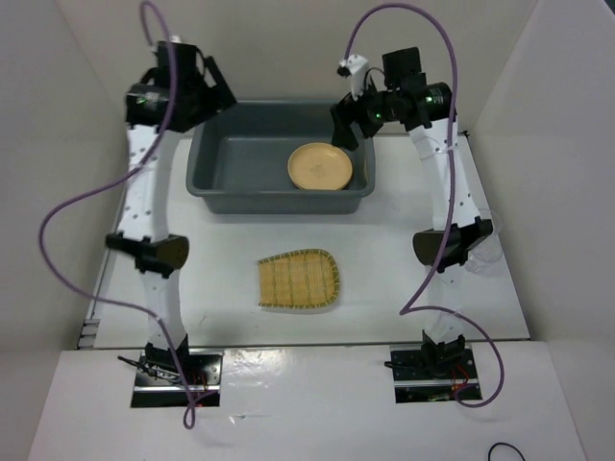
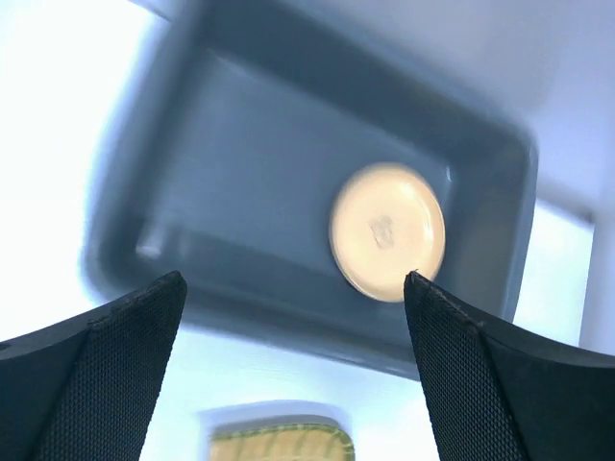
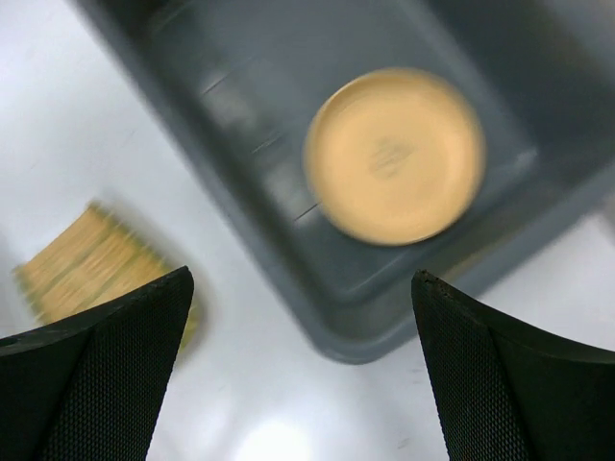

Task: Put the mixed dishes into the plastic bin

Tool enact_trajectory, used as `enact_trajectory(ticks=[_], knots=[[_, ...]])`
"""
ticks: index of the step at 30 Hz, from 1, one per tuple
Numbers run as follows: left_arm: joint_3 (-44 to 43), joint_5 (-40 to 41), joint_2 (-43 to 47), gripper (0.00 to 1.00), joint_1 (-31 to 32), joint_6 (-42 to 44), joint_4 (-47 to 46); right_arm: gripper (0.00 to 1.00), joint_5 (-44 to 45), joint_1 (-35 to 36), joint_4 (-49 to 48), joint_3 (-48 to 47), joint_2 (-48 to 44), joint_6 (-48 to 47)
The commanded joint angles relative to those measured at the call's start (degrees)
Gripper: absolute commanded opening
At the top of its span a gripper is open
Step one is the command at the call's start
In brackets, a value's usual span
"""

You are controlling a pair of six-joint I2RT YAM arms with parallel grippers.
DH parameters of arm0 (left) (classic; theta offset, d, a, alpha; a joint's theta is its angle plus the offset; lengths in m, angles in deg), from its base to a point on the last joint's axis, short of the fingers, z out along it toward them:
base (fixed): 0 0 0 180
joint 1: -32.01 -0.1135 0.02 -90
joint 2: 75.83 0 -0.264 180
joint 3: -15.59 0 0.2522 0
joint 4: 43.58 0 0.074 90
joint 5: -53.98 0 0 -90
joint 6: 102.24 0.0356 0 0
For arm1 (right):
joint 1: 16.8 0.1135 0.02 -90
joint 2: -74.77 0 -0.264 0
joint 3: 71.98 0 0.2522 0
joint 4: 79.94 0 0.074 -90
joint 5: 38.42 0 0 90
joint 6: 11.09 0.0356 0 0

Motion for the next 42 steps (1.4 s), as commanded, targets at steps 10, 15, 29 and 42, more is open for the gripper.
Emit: enact_trajectory(ticks=[10,15,29,42], knots=[[87.89,15.1,74.92,1.0,-2.8,0.0,-26.6,0.98,-10.5,-2.29,2.08,42.55,-16.54,-5.93],[96.58,25.8,92.85,1.0,-3.33,-1.07,-16.26,0.98,-7.6,-3.69,2.08,55.74,-20.14,-8.14],[101.78,28.01,98.15,1.0,-3.33,21.6,-30.3,0.98,0.66,-0.72,-14.86,83.51,-27.71,-10.51],[114.09,23.97,106.32,1.0,-3.33,26.98,-43.32,0.98,12.66,13.95,-27.95,92.31,-33.77,0.0]])
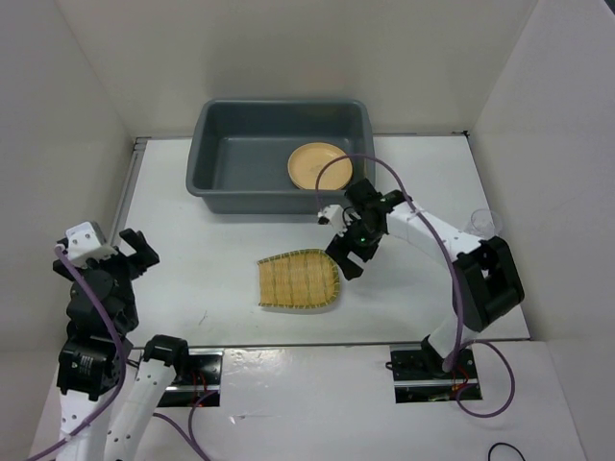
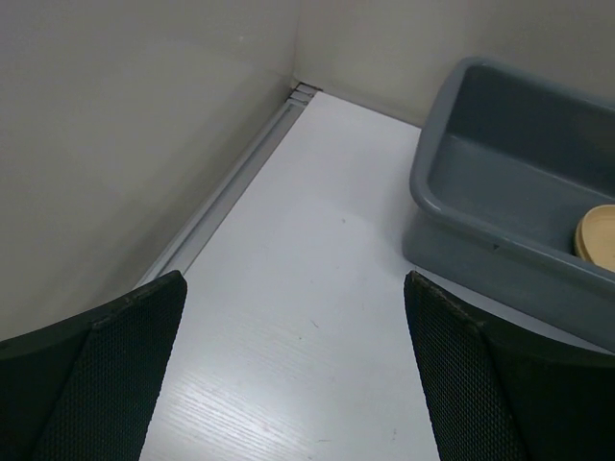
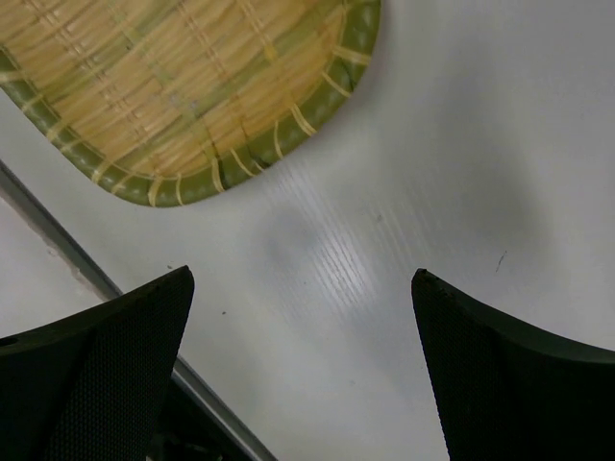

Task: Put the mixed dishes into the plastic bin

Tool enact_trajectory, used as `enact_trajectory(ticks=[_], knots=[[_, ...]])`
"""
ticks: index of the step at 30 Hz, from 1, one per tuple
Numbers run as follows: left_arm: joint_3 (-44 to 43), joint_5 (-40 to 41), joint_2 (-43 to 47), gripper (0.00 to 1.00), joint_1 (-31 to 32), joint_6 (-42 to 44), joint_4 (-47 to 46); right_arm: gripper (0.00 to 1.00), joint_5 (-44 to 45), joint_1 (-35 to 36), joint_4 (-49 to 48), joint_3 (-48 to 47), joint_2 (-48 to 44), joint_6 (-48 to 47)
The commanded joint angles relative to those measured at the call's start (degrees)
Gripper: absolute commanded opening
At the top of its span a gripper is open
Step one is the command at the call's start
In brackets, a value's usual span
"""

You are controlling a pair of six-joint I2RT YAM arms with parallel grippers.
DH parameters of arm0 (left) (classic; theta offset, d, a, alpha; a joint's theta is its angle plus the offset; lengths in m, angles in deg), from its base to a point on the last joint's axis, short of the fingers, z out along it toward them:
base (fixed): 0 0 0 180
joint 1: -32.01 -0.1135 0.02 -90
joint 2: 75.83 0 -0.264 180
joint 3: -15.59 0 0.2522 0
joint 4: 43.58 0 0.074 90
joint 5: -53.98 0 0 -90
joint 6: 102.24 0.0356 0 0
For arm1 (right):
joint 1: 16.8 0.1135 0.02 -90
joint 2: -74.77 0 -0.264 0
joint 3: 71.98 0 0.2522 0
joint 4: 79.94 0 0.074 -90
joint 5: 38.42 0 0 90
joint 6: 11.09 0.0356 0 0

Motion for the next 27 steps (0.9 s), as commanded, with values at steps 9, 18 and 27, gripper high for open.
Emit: enact_trajectory(ticks=[9,18,27], knots=[[2.15,-3.03,10.75,1.0,-0.23,3.33,-6.99,0.98,7.49,13.32,-12.98,-2.83,1.02,11.12],[1.44,-1.71,15.23,1.0,-0.23,0.96,-5.48,0.98,1.95,10.52,-13.52,-3.0,5.16,14.2],[0.83,-2.76,15.15,1.0,-0.23,0.35,-4.87,0.98,0.02,8.4,-15.8,1.47,4.02,16.31]])
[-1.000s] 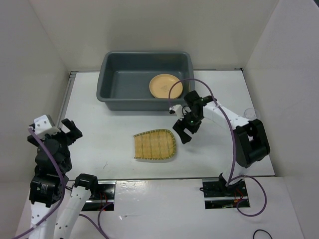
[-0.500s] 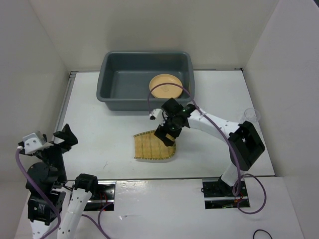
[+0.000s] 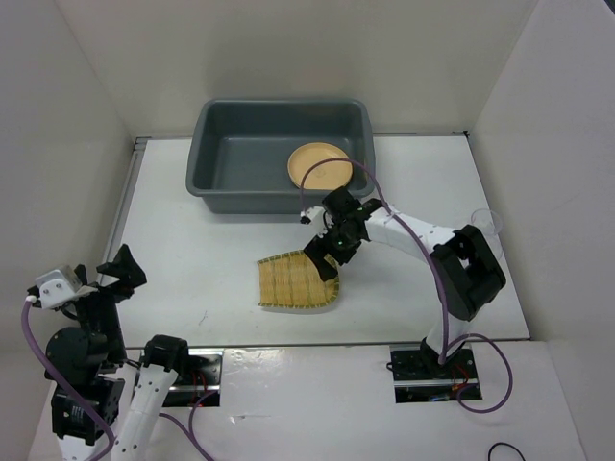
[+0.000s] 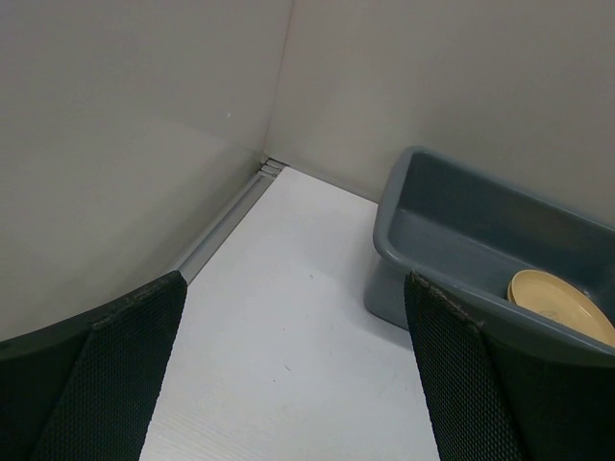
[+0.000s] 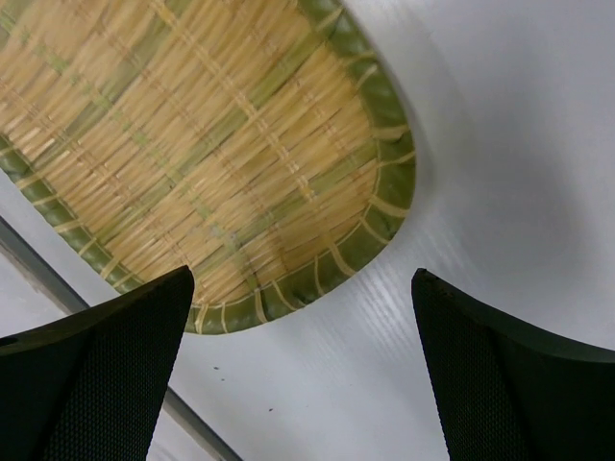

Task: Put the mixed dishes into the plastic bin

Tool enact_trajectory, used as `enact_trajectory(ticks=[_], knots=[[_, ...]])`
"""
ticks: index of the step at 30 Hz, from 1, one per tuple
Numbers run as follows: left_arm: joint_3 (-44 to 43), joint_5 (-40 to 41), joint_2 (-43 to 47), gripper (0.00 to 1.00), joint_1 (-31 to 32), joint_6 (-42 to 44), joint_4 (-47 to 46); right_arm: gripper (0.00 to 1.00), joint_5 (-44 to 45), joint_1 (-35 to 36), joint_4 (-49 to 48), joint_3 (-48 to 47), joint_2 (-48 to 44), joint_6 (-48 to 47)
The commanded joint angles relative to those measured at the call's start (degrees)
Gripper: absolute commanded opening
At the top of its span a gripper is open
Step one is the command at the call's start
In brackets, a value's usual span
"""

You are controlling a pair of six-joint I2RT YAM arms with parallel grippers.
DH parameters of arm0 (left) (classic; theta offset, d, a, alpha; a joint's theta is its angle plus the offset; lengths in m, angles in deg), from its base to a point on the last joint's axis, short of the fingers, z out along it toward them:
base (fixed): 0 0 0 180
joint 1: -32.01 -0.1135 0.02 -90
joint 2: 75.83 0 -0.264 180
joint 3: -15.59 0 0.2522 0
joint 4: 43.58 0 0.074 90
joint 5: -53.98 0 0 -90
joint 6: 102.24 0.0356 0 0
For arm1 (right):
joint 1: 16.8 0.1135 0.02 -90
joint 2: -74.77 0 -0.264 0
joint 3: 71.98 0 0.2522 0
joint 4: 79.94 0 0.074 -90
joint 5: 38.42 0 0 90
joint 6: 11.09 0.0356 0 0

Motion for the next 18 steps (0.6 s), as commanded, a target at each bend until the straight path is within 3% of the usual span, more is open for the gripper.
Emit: enact_trajectory(ticks=[1,6,13,18], knots=[[-1.27,-0.92,0.35,1.0,-0.23,-1.16,-1.48,0.98,-1.69,0.42,-2.88,1.85,-1.41,1.82],[-1.27,-1.55,-0.27,1.0,-0.23,-1.16,-1.48,0.98,-2.83,0.42,-2.88,2.47,-1.41,-0.98],[-1.27,-1.55,-0.27,1.0,-0.23,-1.16,-1.48,0.78,-7.14,0.42,-0.25,0.62,4.04,-2.66],[-1.27,-1.55,-0.27,1.0,-0.23,-1.16,-1.48,0.75,-7.14,0.42,-0.25,0.62,4.04,-2.66]])
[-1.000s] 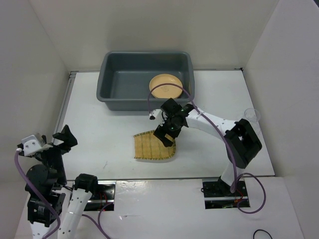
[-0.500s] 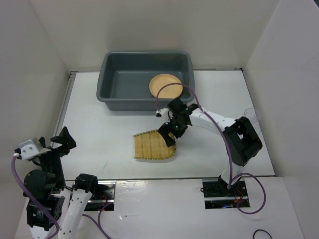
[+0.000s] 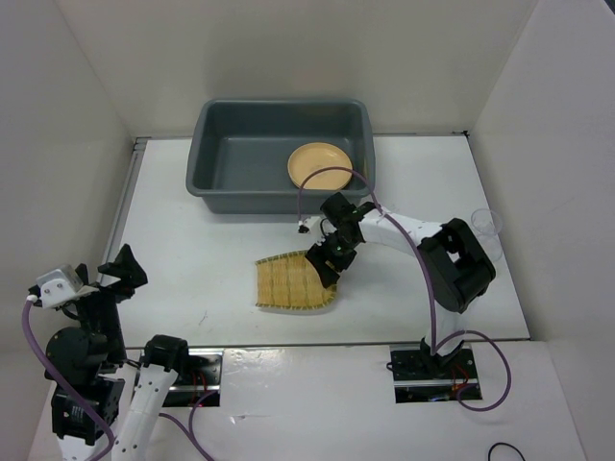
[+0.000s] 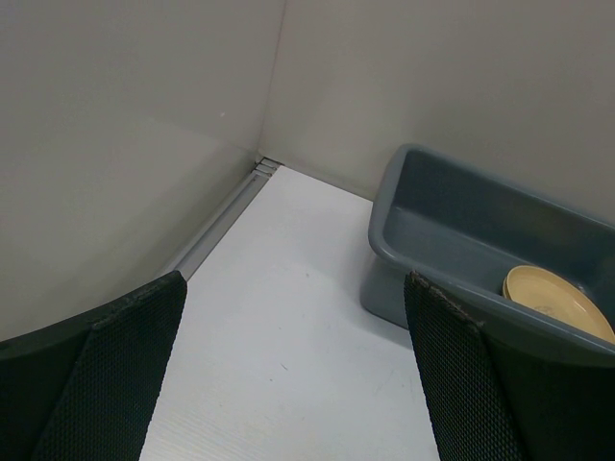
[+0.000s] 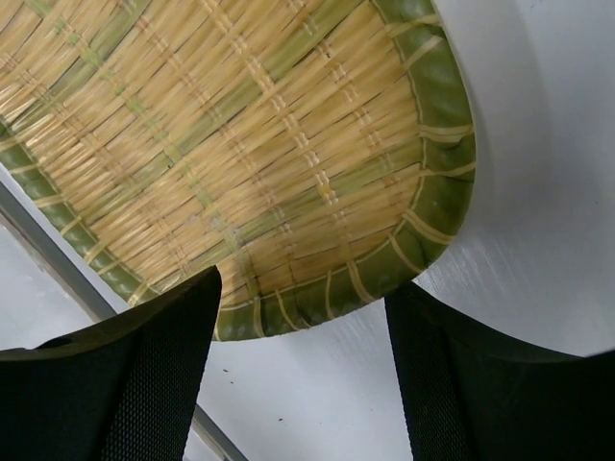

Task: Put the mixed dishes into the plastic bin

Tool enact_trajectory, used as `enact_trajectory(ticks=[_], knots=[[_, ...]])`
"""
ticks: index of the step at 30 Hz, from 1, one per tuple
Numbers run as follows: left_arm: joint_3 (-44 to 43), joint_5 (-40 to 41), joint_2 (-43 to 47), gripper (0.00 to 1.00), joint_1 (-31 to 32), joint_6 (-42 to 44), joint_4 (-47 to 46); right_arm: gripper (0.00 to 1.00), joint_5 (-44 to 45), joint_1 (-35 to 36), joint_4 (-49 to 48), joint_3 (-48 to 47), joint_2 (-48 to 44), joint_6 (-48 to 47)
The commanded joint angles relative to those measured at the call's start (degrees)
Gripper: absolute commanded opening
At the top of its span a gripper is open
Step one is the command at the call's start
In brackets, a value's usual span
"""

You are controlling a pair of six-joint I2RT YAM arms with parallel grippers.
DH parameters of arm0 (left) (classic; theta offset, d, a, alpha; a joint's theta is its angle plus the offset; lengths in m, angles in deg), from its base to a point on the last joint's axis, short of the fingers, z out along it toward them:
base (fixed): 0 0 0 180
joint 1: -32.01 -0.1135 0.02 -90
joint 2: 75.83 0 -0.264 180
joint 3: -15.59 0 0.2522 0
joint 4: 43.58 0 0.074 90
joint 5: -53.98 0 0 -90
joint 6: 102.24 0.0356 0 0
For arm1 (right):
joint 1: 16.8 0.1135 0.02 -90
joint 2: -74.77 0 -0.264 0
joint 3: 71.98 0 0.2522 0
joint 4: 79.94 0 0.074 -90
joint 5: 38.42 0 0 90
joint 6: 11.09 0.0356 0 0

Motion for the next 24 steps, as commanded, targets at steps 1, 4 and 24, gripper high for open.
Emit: enact_trajectory(ticks=[1,4,24], knots=[[-1.27,-0.58,-0.27,1.0,-0.23,-1.16,-1.5,0.73,-2.0,0.36,-0.25,-1.3,-0.15,-1.26],[-1.27,-0.58,-0.79,1.0,-0.23,-1.16,-1.5,0.61,-2.61,0.36,-0.25,-1.82,0.37,-1.79],[-1.27,-1.11,-1.32,1.0,-0.23,-1.16,-1.5,0.1,0.46,0.36,-0.25,-1.91,-0.77,0.67]])
